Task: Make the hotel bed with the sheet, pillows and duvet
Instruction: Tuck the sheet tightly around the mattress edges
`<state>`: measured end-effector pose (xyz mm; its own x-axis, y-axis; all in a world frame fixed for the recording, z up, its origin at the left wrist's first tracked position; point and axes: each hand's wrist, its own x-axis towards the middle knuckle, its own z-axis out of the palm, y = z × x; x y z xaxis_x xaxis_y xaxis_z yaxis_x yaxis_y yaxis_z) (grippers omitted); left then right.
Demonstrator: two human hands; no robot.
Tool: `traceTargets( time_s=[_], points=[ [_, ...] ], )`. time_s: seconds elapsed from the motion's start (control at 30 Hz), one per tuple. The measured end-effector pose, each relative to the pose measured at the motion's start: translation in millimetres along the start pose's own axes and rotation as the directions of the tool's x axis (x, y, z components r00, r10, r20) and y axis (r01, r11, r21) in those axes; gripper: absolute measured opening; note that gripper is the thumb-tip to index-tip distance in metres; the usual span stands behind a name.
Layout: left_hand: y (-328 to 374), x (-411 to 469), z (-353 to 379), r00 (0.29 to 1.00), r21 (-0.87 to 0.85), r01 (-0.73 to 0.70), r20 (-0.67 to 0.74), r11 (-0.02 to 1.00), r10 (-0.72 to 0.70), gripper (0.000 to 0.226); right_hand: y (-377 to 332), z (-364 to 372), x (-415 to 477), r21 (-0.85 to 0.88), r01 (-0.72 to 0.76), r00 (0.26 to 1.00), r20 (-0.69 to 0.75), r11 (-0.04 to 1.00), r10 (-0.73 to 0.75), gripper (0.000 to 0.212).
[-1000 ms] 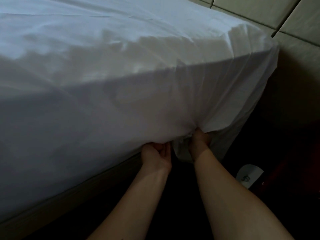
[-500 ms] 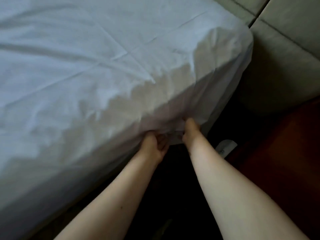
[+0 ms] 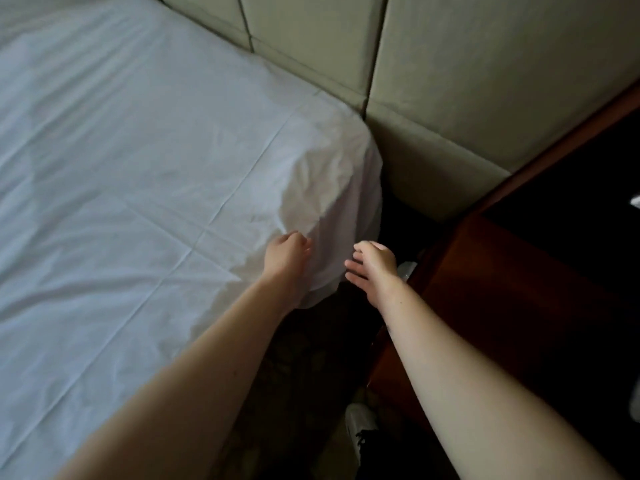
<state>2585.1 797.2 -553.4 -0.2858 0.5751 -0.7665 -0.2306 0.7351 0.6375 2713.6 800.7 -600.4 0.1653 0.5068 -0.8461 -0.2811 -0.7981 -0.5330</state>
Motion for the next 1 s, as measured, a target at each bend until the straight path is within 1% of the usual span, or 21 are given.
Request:
traceTargets(
  time_s=[0.03, 0.1, 0.13, 0.2, 0.23, 0.37, 0.47, 0.53, 0.6, 0.73, 0.8, 0.87, 0.93, 1.0],
  points=[
    [10.6, 3.1, 6.9, 1.000, 0.049, -0.031, 0.005, 0.998, 0.031, 0.030, -7.6, -2.5, 0.9, 0.011, 0.008, 1.000, 0.002, 1.000, -0.008, 0.048],
    [27.3, 11.7, 18.8, 0.997, 0.136, -0.070, 0.045, 0.988, 0.064, 0.019, -19.5, -5.1, 5.3, 0.050, 0.003, 1.000, -0.007, 0.999, -0.003, 0.049],
    [34.1, 17.4, 23.7, 0.994, 0.165, -0.094, 0.068, 0.982, 0.084, 0.020, -23.5, -4.9, 8.8, 0.071, -0.002, 1.000, -0.014, 0.997, 0.003, 0.048],
    [45.7, 30.9, 31.9, 0.987, 0.226, -0.137, 0.114, 0.964, 0.114, 0.035, -29.2, -2.2, 18.7, 0.099, -0.014, 1.000, -0.024, 0.995, 0.017, 0.048],
    [50.1, 36.9, 34.8, 0.984, 0.273, -0.158, 0.128, 0.949, 0.127, 0.037, -29.3, -1.1, 23.2, 0.109, -0.020, 0.999, -0.032, 0.994, 0.023, 0.049],
    [65.7, 65.6, 46.0, 0.956, 0.474, -0.269, 0.237, 0.838, 0.173, 0.037, -30.8, 10.1, 47.0, 0.132, -0.006, 0.998, -0.066, 0.991, 0.015, 0.048],
    [74.7, 84.0, 54.1, 0.922, 0.548, -0.359, 0.336, 0.756, 0.194, 0.036, -33.6, 19.9, 64.5, 0.144, -0.001, 0.995, -0.096, 0.990, 0.015, 0.049],
    [83.7, 93.5, 61.7, 0.894, 0.600, -0.424, 0.395, 0.679, 0.209, 0.036, -38.9, 24.8, 76.4, 0.139, 0.015, 0.994, -0.106, 0.990, 0.000, 0.049],
    [92.2, 106.7, 72.2, 0.851, 0.635, -0.518, 0.454, 0.573, 0.265, 0.037, -48.0, 27.8, 88.9, 0.119, 0.044, 0.993, -0.116, 0.992, -0.030, 0.047],
    [107.0, 130.8, 101.7, 0.722, 0.684, -0.685, 0.594, 0.248, 0.355, 0.042, -73.6, 30.5, 118.8, 0.090, 0.132, 0.980, -0.161, 0.987, -0.117, 0.044],
    [115.4, 139.9, 117.8, 0.665, 0.698, -0.714, 0.647, 0.063, 0.373, 0.045, -86.0, 32.3, 135.3, 0.061, 0.165, 0.971, -0.184, 0.984, -0.151, 0.046],
    [122.8, 148.9, 131.7, 0.610, 0.685, -0.722, 0.696, -0.095, 0.379, 0.046, -97.0, 34.8, 148.5, 0.033, 0.191, 0.963, -0.201, 0.981, -0.181, 0.048],
    [128.6, 159.8, 141.4, 0.551, 0.650, -0.728, 0.743, -0.217, 0.379, 0.047, -107.4, 38.5, 161.6, -0.005, 0.212, 0.958, -0.199, 0.977, -0.209, 0.050],
    [133.2, 171.9, 148.2, 0.505, 0.613, -0.741, 0.778, -0.275, 0.374, 0.045, -114.1, 42.9, 172.3, -0.059, 0.226, 0.955, -0.181, 0.972, -0.233, 0.048]
  ],
)
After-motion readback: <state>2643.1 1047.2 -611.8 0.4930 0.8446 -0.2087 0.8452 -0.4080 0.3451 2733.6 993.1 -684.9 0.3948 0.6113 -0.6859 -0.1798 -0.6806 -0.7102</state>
